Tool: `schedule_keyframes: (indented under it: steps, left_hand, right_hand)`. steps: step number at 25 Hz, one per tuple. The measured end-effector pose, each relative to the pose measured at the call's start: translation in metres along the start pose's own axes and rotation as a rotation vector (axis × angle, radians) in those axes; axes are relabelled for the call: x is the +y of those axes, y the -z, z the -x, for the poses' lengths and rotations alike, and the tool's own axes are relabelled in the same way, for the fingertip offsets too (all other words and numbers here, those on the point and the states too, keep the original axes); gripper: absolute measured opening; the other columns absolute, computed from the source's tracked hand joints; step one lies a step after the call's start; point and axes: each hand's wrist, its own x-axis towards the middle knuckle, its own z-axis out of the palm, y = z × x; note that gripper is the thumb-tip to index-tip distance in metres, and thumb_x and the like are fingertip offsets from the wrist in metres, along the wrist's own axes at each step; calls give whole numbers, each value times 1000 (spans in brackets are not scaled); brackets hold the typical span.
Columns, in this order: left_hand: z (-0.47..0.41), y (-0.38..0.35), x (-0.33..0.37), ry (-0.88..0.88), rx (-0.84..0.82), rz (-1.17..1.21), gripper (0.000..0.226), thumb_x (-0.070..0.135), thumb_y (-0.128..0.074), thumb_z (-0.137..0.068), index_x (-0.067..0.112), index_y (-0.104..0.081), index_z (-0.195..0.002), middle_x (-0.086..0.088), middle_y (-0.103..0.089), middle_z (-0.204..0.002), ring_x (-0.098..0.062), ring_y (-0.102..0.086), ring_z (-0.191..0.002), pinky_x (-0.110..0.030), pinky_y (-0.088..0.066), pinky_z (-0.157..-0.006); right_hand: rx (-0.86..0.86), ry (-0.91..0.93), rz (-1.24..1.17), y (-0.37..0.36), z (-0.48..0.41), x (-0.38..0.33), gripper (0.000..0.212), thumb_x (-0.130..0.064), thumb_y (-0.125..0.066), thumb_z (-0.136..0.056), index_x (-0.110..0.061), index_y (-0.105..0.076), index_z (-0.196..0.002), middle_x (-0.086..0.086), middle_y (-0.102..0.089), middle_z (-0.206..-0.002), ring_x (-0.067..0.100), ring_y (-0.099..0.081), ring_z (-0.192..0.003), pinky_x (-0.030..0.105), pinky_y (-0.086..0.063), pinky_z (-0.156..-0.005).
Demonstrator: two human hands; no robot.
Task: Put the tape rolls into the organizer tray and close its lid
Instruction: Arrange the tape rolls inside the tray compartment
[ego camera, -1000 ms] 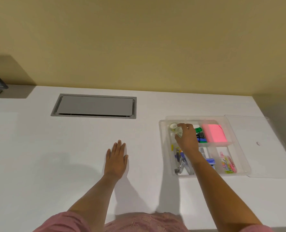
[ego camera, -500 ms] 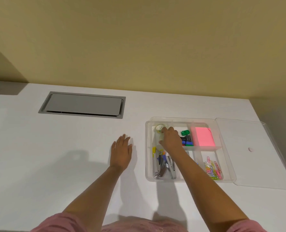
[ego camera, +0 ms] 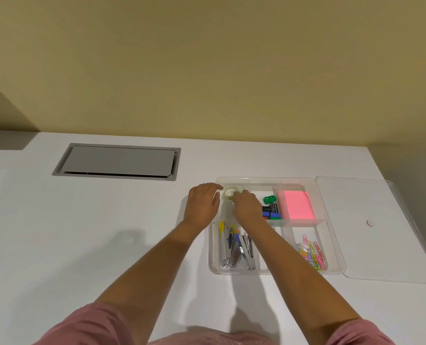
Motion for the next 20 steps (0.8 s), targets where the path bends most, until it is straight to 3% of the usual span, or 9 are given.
schedule_keyframes:
  steps: [4, 7, 12, 20]
  left_hand:
    - [-12, 0, 5, -54, -67, -63, 30, 18, -43, -98, 21, -58, -123, 5, -62, -128, -14, -52, -124, -29, -29, -105]
    - [-23, -2, 10, -83, -108, -101, 30, 20, -43, -98, 22, -56, -126, 5, -59, -131, -13, -49, -127, -29, -25, -108]
    - [-39, -8, 17, -153, -223, -214, 35, 20, -47, -96, 22, -51, -131, 4, -55, -136, -16, -46, -128, -31, -20, -112]
    - [-54, -18, 21, -288, -400, -499, 51, 16, -54, -94, 19, -37, -142, -3, -47, -144, -24, -44, -129, -37, -27, -107]
  right_hand:
    - [225, -62, -295, 9, -6, 18, 21, -7, -52, -92, -3, -64, -110, 17, -61, -114, 30, -58, -106, 35, -51, -81]
    - [297, -119, -499, 17, -10, 37, 16, -6, -56, -90, -3, -67, -102, 17, -65, -108, 30, -62, -100, 33, -50, -79]
    - [315, -138, -524, 16, -12, 56, 17, -8, -57, -90, -3, -67, -102, 17, -66, -106, 29, -62, -98, 32, -49, -81]
    - [326, -138, -537, 8, -15, 61, 16, -7, -56, -91, -4, -68, -101, 16, -67, -104, 28, -62, -95, 31, -49, -78]
